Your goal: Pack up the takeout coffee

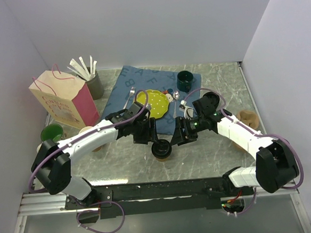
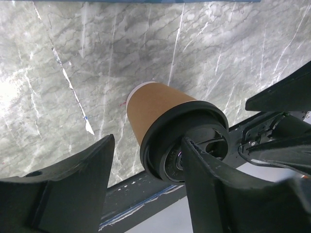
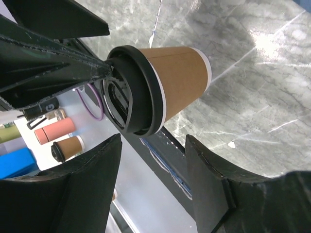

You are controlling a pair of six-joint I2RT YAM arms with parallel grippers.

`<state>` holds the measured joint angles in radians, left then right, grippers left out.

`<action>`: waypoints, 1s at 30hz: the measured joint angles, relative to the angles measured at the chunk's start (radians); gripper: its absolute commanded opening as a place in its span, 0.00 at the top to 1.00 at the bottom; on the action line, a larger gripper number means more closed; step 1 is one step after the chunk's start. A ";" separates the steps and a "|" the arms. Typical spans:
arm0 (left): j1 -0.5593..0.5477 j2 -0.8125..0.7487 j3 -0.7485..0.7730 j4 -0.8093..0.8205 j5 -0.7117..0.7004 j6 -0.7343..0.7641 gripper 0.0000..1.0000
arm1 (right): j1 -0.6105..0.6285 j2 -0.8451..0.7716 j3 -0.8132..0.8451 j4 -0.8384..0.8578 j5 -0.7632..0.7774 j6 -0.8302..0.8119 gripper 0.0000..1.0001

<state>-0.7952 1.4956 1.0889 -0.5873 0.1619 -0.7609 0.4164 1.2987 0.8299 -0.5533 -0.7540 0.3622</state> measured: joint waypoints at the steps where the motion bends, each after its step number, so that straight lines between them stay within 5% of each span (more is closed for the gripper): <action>1: 0.000 0.000 0.004 -0.006 -0.001 0.002 0.35 | 0.000 0.000 0.000 0.005 0.000 0.003 0.38; 11: 0.000 -0.068 -0.017 0.012 0.027 0.015 0.35 | 0.000 -0.017 -0.021 0.019 0.000 0.014 0.36; 30: 0.000 -0.085 -0.137 0.112 0.095 -0.010 0.42 | 0.000 -0.011 -0.068 0.098 -0.018 0.042 0.54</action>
<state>-0.7952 1.4109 0.9516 -0.4751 0.2569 -0.7712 0.4164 1.2877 0.7616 -0.4557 -0.7719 0.4046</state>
